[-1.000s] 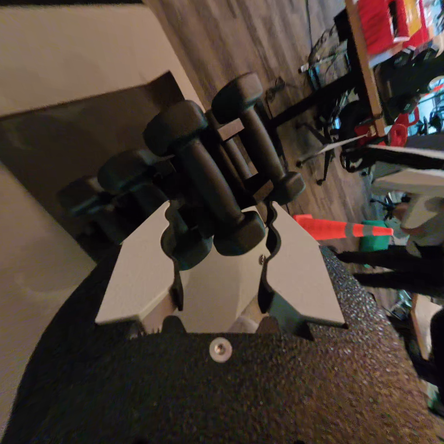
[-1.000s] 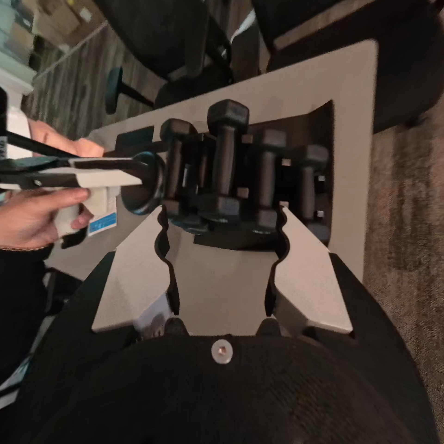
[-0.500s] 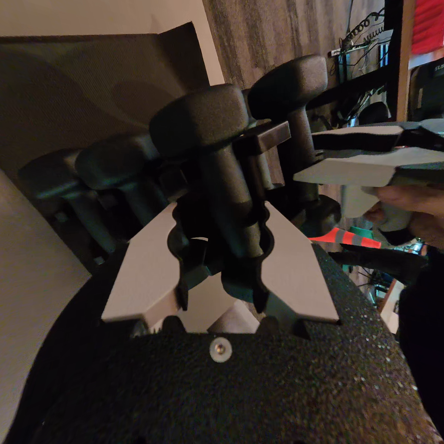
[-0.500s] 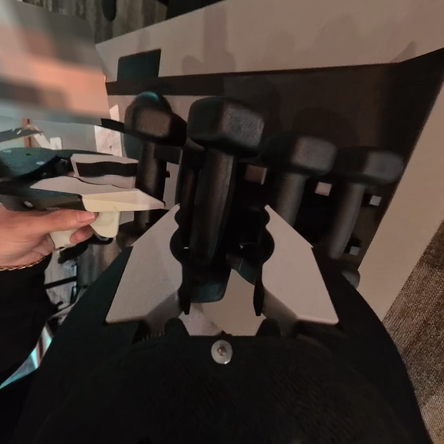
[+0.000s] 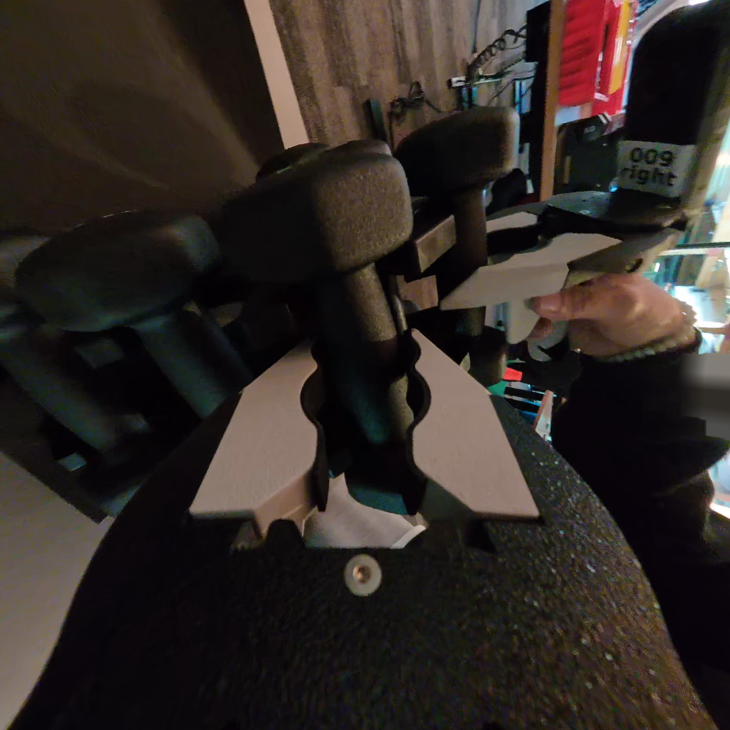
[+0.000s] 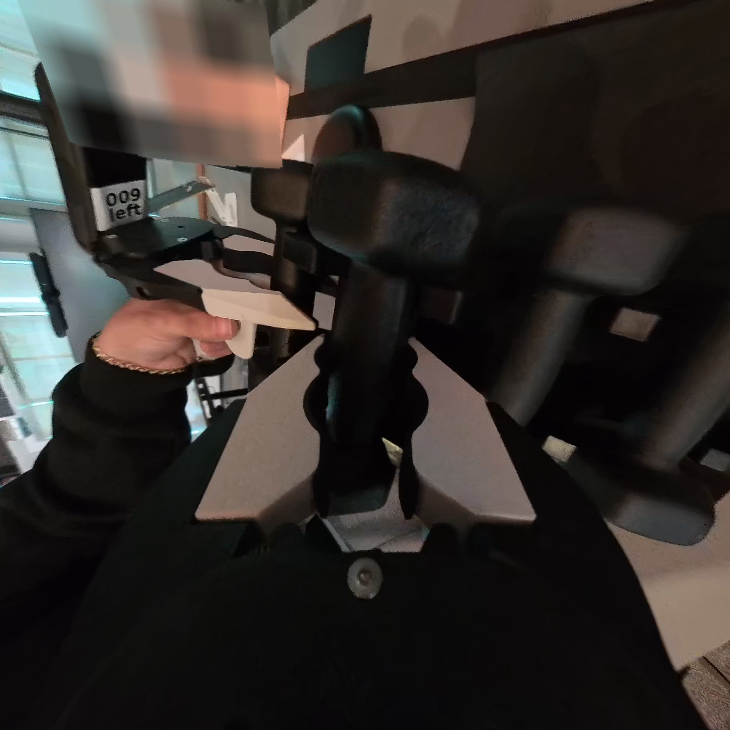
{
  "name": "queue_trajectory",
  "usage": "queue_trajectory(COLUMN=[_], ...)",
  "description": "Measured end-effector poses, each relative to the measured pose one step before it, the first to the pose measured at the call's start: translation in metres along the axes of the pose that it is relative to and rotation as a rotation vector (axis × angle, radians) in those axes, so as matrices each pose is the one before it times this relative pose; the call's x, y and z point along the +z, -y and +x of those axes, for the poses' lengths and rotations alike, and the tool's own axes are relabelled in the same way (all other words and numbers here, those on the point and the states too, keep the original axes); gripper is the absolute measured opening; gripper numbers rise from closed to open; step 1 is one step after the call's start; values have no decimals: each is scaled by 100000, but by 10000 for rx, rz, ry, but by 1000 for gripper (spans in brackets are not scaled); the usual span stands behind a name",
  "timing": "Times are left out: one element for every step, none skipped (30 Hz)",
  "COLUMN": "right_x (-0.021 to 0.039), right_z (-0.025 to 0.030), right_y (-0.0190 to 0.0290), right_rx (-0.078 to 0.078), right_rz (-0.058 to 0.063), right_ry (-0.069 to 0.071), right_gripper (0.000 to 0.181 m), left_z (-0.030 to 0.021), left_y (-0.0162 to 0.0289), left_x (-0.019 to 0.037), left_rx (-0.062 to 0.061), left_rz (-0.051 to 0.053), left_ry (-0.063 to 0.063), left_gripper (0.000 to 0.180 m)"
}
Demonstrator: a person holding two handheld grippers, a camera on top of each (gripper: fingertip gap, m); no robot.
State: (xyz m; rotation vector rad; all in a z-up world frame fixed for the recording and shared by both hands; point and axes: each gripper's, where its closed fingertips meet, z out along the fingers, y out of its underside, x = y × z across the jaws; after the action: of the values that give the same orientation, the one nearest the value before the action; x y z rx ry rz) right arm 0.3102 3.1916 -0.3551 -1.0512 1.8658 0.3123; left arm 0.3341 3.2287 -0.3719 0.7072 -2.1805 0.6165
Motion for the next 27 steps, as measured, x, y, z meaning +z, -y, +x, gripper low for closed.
queue_trajectory(right_x=[25,-4,-23,49,73,6,-13,-12,60,82,-91,-73,-266,-326,-287,-374,-275,-336,-388,-434,-430,-341,-246,-143,-246,-341,-317], right_z=[-55,-37,-44,-37,-76,-74,-60,43,101,82,-110,-65,-152,-101,-156,-332,-201,-173,-192,-216,-141,67,-65,-213,-269,-446,-668], right_y=[31,59,75,21,-85,-52,-3,26,130,30,-11,-16,-7,-54,-117,-152,-90,-193,-118,-91,-192,-250,-182,-231,288,342,423], right_rx=[12,17,-68,-61,-25,-42,-46,99,206,65,-184,-263,-198,-106,-322,-334,-357,-475,-302,-218,-246,-85,-162,24,216,32,6], right_rz=[-15,-33,-40,-26,-34,27,79,116,98,-2,56,154,245,234,177,136,127,95,179,166,129,57,137,383,618,721,699], right_ry=[156,71,87,124,113,38,14,7,12,73,131,117,25,67,38,-22,-101,-167,-95,-20,-100,-136,-16,257,324,340,452], right_gripper=[33,33,33,33,33,33,33,33,32,32,32,33,33,33,33,33,33,33,32,32,32,32,32,32,31,32,32], left_z=[13,64,81,127,171,184,139,112,117,142,156,155,175,198,194,177,222,298,348,364,264,132,48,152,322,433,537], left_y=[-14,58,63,19,-1,-33,-36,3,7,7,18,30,37,50,81,17,-108,-142,-160,-197,-212,-239,-176,44,105,220,293], left_x=[-11,4,9,56,62,47,-38,-37,-41,-52,-77,-132,-211,-257,-271,-289,-303,-352,-385,-382,-291,-123,-36,-36,-287,-301,-165], left_rx=[9,-26,6,4,-2,32,102,127,93,74,69,49,76,133,146,190,245,285,339,333,292,199,116,90,86,69,98], left_rz=[55,62,36,24,15,30,73,97,87,91,127,166,170,176,171,125,69,83,83,29,-45,-105,-39,154,318,330,260], left_ry=[-171,-148,-197,-282,-335,-342,-285,-215,-232,-313,-353,-330,-298,-234,-130,-36,-34,-71,-97,-81,-20,3,-50,-195,-300,-303,-293], left_gripper=[35,35,35,34,34,33,33,33,33,33,33,33,33,33,33,32,32,32,31,31,30,30,30,30,30,30,30])
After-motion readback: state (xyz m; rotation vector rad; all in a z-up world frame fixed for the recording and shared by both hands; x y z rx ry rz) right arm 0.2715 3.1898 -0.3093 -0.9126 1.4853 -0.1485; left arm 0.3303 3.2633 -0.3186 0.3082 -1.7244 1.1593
